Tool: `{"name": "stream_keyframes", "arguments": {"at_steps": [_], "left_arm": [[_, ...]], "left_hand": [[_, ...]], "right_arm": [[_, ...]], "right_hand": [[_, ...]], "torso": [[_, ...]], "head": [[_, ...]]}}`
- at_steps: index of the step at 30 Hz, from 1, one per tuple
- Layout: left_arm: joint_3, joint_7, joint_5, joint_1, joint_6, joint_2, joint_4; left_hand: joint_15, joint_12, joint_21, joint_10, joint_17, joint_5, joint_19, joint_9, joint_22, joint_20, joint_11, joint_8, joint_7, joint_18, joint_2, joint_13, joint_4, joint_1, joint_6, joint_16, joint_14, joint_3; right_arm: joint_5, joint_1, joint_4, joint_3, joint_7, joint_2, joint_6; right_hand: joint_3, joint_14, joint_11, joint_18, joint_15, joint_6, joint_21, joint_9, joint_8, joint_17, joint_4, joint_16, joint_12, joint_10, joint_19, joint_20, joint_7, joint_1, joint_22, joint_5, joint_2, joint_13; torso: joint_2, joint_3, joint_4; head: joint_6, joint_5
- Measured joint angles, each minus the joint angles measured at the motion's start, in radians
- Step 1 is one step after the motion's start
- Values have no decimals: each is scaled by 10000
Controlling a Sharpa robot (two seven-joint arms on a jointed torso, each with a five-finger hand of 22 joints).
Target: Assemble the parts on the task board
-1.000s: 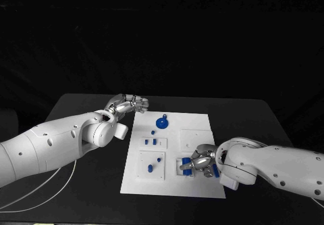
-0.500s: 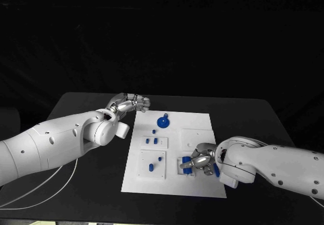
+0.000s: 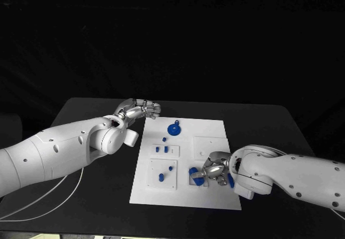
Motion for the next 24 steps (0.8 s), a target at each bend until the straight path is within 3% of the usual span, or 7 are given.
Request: {"name": "stream_keyframes", "arguments": {"at_steps": [17, 24], "left_arm": [[0, -26, 0, 0, 24, -13, 1], [0, -32, 0, 0, 30, -26, -5]], "left_hand": [[0, 0, -38, 0, 32, 0, 0, 1, 21, 0, 0, 40, 2, -8, 0, 0, 0, 0, 2, -41, 0, 0], [0, 0, -38, 0, 32, 0, 0, 1, 21, 0, 0, 40, 2, -9, 0, 0, 0, 0, 2, -40, 0, 0]], "right_arm": [[-104, 1, 52, 0, 20, -23, 107], [-227, -3, 210, -7, 170, -293, 245]], "right_hand": [[-112, 6, 0, 6, -7, -8, 0, 2, -26, 7, 1, 0, -39, 0, 0, 2, -9, -37, -2, 0, -38, 9], [-360, 5, 0, 7, -5, -7, 0, 21, -21, 8, -84, 0, -39, -1, -2, 1, -11, -133, -3, 0, -134, 34]], "torso": [[-1, 3, 0], [-1, 2, 0]], "head": [[-21, 27], [30, 3]]}}
